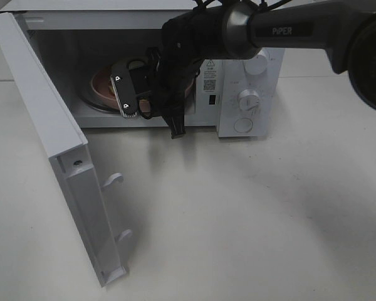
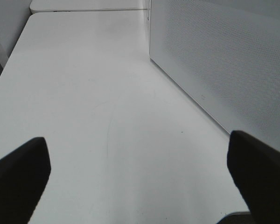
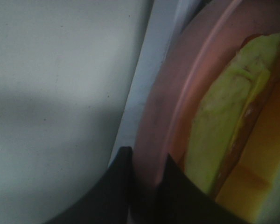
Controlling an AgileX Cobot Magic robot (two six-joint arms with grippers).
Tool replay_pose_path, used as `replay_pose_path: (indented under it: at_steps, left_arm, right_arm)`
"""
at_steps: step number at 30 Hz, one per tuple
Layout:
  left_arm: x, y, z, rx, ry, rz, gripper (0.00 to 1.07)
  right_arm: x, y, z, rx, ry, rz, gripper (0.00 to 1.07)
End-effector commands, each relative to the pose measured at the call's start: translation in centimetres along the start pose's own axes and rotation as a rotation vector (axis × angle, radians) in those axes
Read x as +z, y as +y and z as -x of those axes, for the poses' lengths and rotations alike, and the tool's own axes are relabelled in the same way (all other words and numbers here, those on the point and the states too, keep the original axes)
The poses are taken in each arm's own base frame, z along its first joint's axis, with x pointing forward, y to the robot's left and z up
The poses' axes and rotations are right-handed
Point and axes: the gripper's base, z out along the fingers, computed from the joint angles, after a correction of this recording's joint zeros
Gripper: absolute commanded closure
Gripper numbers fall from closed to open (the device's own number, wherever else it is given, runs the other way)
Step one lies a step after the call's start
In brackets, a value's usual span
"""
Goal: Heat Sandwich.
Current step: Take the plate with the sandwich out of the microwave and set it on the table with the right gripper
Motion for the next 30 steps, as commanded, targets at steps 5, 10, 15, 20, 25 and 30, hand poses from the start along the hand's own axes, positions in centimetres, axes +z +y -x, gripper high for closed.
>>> replay_pose_path:
  at_steps: [5,10,15,20,25,30]
  left_arm:
    - [-0.1,0.0,0.0,-0.007,-0.018,-0.001,0.09]
    - [-0.1,0.0,0.0,-0.007,-0.018,-0.001,0.09]
    - [-0.1,0.0,0.0,-0.007,-0.018,-0.001,0.09]
    - [-0.1,0.0,0.0,-0.007,-0.018,-0.001,0.09]
    - [-0.1,0.0,0.0,-0.007,-0.018,-0.001,0.09]
    - [-0.1,0.0,0.0,-0.007,-0.018,-0.001,0.09]
  right_arm:
    - [-2.6,1.0,-0.6,-0.056,-0.02,-0.026,1.07]
    - [-3.9,1.5,-0.7,-0.073,-0.031,-0.035,1.07]
    - [-5.1,2.3,-0.9,-0.112,-0.036,-0.03,1.07]
    - [-6.1,3.1,-0.2,-0.141,-0.058,-0.033,1.07]
    - [-6.9,4.2,0.3,-0.145,-0.075,-0.019,1.07]
    - [-8.0,4.6,1.1,-0.159,-0.087,-0.021,1.07]
